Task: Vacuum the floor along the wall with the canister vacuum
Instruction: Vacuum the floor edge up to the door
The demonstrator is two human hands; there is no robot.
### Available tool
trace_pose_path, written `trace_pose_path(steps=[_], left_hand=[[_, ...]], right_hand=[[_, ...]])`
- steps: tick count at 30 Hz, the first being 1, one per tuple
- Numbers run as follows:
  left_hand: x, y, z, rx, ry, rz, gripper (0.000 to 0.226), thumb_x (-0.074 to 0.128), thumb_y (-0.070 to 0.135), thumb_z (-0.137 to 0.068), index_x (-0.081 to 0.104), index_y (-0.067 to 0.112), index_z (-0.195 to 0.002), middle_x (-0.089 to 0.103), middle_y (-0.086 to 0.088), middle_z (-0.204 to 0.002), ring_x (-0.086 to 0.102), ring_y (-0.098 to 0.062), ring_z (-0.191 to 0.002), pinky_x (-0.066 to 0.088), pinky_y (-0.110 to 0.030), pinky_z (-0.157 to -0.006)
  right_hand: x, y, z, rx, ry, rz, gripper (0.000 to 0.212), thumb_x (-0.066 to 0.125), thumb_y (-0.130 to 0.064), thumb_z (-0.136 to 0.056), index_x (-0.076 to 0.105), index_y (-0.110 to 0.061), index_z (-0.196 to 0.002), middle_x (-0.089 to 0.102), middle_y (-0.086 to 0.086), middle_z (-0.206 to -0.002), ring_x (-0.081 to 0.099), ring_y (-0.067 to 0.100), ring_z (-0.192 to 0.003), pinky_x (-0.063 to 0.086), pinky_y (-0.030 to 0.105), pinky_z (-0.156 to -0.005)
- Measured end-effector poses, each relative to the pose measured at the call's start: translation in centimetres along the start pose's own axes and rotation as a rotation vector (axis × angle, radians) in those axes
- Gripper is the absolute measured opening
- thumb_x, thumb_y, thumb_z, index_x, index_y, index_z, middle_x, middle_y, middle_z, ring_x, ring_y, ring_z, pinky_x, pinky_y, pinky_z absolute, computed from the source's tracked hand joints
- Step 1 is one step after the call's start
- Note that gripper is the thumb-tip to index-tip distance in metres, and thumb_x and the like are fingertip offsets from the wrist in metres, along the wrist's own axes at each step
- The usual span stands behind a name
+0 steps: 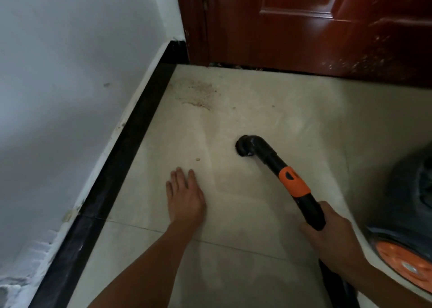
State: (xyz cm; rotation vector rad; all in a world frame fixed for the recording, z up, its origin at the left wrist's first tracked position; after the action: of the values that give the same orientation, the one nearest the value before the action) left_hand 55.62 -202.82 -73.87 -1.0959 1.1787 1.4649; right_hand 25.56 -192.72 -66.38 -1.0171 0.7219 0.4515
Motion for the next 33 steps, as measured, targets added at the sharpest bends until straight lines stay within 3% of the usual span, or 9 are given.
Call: trace_pose_path(steps=[3, 6, 9, 16, 21, 26, 30, 33], left_hand=[[0.5, 0.7, 0.3, -0.006, 0.026, 0.014, 0.054, 0.031, 0.028, -0.101, 0.025, 0.009, -0.151, 0.017, -0.023, -0.157, 0.012, -0.037, -0.146, 0.008, -0.049, -0.119], [0.5, -0.1, 0.0, 0.024, 0.031, 0.001, 0.054, 0.028, 0.032, -0.102, 0.024, 0.012, -0.152, 0.017, -0.021, -0.158, 0.012, -0.034, -0.147, 0.010, -0.047, -0.118], [0.6, -0.1, 0.1, 0.033, 0.012, -0.003, 0.055, 0.026, 0.033, -0.102, 0.020, 0.012, -0.153, 0.014, -0.021, -0.159, 0.010, -0.034, -0.147, 0.009, -0.047, -0.119], [0.9, 0.2, 0.2, 0.005, 0.030, 0.005, 0.064, 0.006, 0.039, -0.096, 0.016, 0.012, -0.153, 0.009, -0.019, -0.160, 0.004, -0.033, -0.148, 0.003, -0.047, -0.120], [0.9, 0.3, 0.3, 0.004, 0.034, 0.001, 0.065, 0.005, 0.042, -0.096, 0.015, 0.013, -0.154, 0.008, -0.018, -0.160, 0.003, -0.032, -0.149, 0.005, -0.047, -0.120], [1.1, 0.1, 0.4, -0.001, 0.044, 0.010, 0.066, 0.001, 0.045, -0.095, 0.012, 0.017, -0.154, 0.005, -0.015, -0.161, -0.002, -0.027, -0.149, 0.001, -0.044, -0.121], [1.2, 0.0, 0.4, 0.006, 0.053, -0.001, 0.066, 0.001, 0.046, -0.095, 0.010, 0.018, -0.154, 0.003, -0.014, -0.162, -0.003, -0.026, -0.149, 0.001, -0.043, -0.121], [1.3, -0.1, 0.4, -0.002, 0.051, -0.011, 0.065, 0.002, 0.046, -0.096, 0.008, 0.018, -0.154, 0.001, -0.014, -0.162, -0.005, -0.026, -0.149, 0.001, -0.044, -0.121]], right_hand=[[0.6, 1.6, 1.6, 0.029, 0.004, 0.023, 0.028, 0.075, -0.018, -0.074, 0.051, -0.030, -0.083, 0.059, -0.002, -0.060, 0.057, 0.018, -0.056, 0.040, 0.030, -0.048], [-0.5, 2.6, 0.3, 0.061, 0.135, -0.030, 0.025, 0.075, -0.014, -0.074, 0.056, -0.024, -0.088, 0.059, 0.002, -0.060, 0.058, 0.025, -0.057, 0.040, 0.032, -0.050], [-1.9, 2.4, -2.4, 0.087, 0.236, -0.094, 0.023, 0.073, -0.011, -0.079, 0.054, -0.022, -0.087, 0.058, 0.002, -0.062, 0.056, 0.017, -0.055, 0.038, 0.026, -0.047], [0.2, 0.1, -5.1, -0.020, 0.140, -0.080, 0.021, 0.071, -0.017, -0.077, 0.053, -0.024, -0.085, 0.059, 0.002, -0.063, 0.059, 0.021, -0.056, 0.040, 0.028, -0.049], [-1.3, -1.4, -8.6, 0.027, 0.217, -0.107, 0.019, 0.070, -0.018, -0.079, 0.055, -0.015, -0.092, 0.059, 0.007, -0.069, 0.060, 0.028, -0.061, 0.043, 0.030, -0.053], [1.4, -3.4, -8.3, -0.102, -0.024, -0.115, 0.020, 0.071, -0.016, -0.077, 0.054, -0.022, -0.085, 0.061, 0.009, -0.065, 0.060, 0.025, -0.053, 0.045, 0.028, -0.047], [0.0, -3.6, -11.4, -0.056, 0.123, -0.127, 0.018, 0.073, -0.017, -0.076, 0.058, -0.019, -0.085, 0.063, 0.012, -0.068, 0.062, 0.031, -0.060, 0.052, 0.035, -0.057], [-0.4, -4.8, -13.7, -0.041, 0.145, -0.167, 0.018, 0.070, -0.019, -0.078, 0.056, -0.019, -0.088, 0.062, 0.010, -0.073, 0.062, 0.030, -0.062, 0.046, 0.027, -0.053]])
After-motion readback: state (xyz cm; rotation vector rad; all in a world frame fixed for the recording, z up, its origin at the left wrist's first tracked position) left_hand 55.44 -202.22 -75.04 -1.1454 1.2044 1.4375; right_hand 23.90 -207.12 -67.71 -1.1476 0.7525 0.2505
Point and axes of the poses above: each hand's wrist, its own z-axis away from the middle knuckle, its own x-axis out of the palm, y = z × x, the point moved 3 cm from there along -z, towards the middle knuckle
